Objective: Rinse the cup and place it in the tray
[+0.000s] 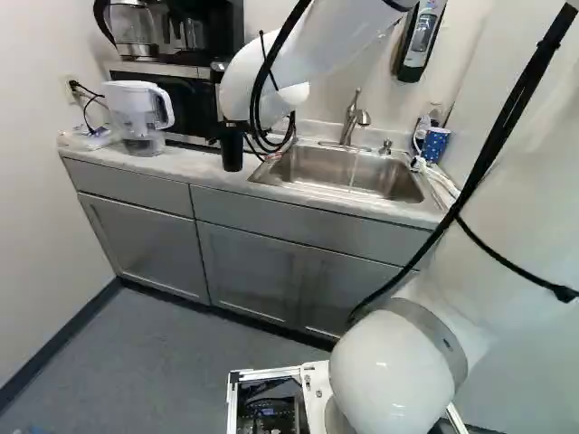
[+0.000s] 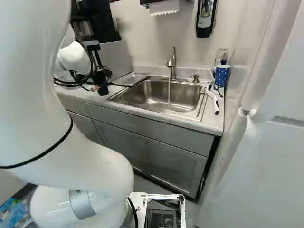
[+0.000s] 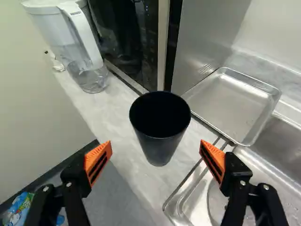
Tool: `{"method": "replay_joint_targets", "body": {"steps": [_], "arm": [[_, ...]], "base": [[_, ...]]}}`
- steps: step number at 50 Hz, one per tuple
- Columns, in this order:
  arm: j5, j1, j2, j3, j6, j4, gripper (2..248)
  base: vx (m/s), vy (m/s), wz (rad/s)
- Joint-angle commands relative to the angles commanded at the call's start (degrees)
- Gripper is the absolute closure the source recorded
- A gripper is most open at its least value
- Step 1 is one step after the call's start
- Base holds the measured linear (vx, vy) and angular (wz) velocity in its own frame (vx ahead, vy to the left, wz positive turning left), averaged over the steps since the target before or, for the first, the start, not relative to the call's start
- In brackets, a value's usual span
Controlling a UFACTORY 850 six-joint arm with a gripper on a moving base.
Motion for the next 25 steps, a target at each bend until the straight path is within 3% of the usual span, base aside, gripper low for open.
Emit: {"method": "replay_joint_targets", "body": {"steps": [25], "arm": [[5.35, 0.16, -2.06, 1.24, 0.0, 0.0, 3]], "base": [[0.0, 0.0, 0.0]]}}
